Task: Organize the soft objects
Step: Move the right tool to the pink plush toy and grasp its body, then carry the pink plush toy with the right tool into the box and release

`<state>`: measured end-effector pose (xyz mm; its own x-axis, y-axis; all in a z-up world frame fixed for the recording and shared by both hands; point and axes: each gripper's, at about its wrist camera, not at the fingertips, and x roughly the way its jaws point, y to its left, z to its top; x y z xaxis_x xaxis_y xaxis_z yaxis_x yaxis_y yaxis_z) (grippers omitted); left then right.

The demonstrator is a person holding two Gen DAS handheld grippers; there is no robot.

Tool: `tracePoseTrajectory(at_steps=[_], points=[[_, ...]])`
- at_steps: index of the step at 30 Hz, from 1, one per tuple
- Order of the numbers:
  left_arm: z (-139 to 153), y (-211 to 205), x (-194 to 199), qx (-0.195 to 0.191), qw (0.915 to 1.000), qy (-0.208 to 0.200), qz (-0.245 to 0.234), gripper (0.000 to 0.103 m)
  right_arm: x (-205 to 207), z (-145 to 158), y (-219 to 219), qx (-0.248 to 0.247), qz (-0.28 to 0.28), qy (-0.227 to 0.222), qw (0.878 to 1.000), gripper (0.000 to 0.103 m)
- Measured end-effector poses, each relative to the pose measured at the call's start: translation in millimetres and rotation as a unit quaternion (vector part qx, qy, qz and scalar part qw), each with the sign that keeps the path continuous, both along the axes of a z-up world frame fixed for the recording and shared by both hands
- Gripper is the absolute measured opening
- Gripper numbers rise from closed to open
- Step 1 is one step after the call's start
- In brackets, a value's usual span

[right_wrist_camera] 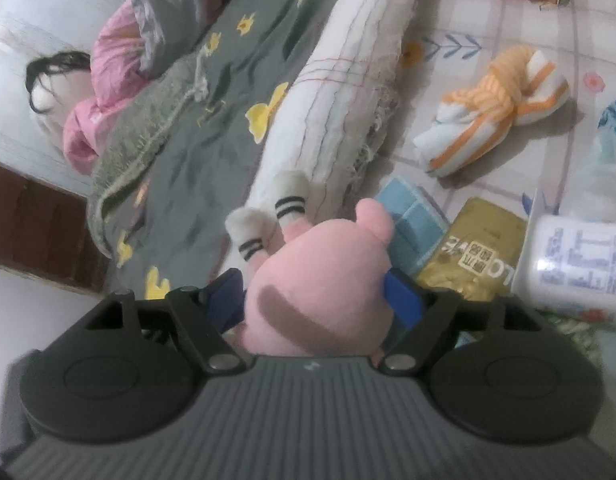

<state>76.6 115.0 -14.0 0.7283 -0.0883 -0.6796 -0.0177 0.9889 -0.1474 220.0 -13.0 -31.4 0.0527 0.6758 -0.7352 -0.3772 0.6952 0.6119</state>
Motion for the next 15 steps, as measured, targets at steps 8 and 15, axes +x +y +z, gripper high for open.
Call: tracePoseTrajectory(at_steps=[8, 15], points=[[34.3, -26.2, -16.5, 0.008, 0.9991, -0.038, -0.019, 0.086, -14.1, 23.2, -37.5, 0.046, -0.021, 0.002, 0.999, 0.079], [76.0, -79.3, -20.7, 0.037, 0.9914, -0.102, -0.073, 0.089, -25.5, 50.9, -101.6, 0.101, -0.068, -0.017, 0.992, 0.08]])
